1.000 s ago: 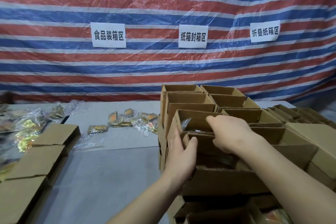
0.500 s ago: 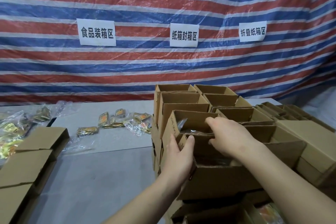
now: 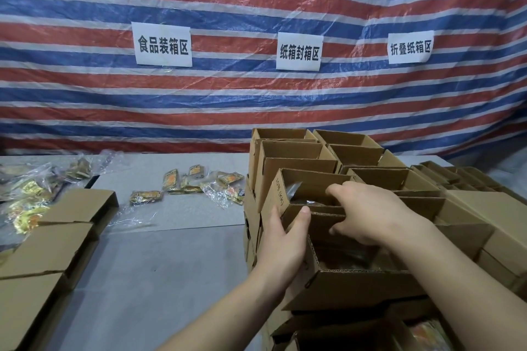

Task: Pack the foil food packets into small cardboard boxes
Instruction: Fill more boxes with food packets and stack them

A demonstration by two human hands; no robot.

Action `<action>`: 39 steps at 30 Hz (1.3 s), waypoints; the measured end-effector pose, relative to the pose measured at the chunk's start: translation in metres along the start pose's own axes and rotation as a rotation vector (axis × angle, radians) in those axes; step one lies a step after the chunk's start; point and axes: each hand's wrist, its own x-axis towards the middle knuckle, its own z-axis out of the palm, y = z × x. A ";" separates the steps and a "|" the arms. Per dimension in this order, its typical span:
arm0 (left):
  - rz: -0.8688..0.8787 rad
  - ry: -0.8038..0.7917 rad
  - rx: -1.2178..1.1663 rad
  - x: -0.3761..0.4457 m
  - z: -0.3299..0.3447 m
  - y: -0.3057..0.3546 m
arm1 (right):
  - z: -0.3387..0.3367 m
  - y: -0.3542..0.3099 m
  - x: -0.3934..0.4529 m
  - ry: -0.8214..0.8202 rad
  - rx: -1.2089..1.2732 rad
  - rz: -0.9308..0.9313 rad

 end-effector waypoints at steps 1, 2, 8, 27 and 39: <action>0.013 0.000 -0.012 0.000 0.001 0.001 | -0.001 0.000 0.000 0.005 0.008 -0.003; 0.031 -0.001 -0.022 -0.001 0.001 0.001 | -0.003 0.000 0.000 0.011 0.015 -0.006; 0.085 -0.001 -0.037 -0.002 -0.002 0.001 | -0.007 -0.002 -0.002 0.031 0.038 -0.034; 0.003 0.352 -0.034 0.030 -0.223 0.016 | -0.083 -0.160 0.072 0.217 0.184 -0.355; -0.017 0.479 0.267 0.077 -0.410 -0.009 | -0.063 -0.309 0.162 0.150 0.345 -0.373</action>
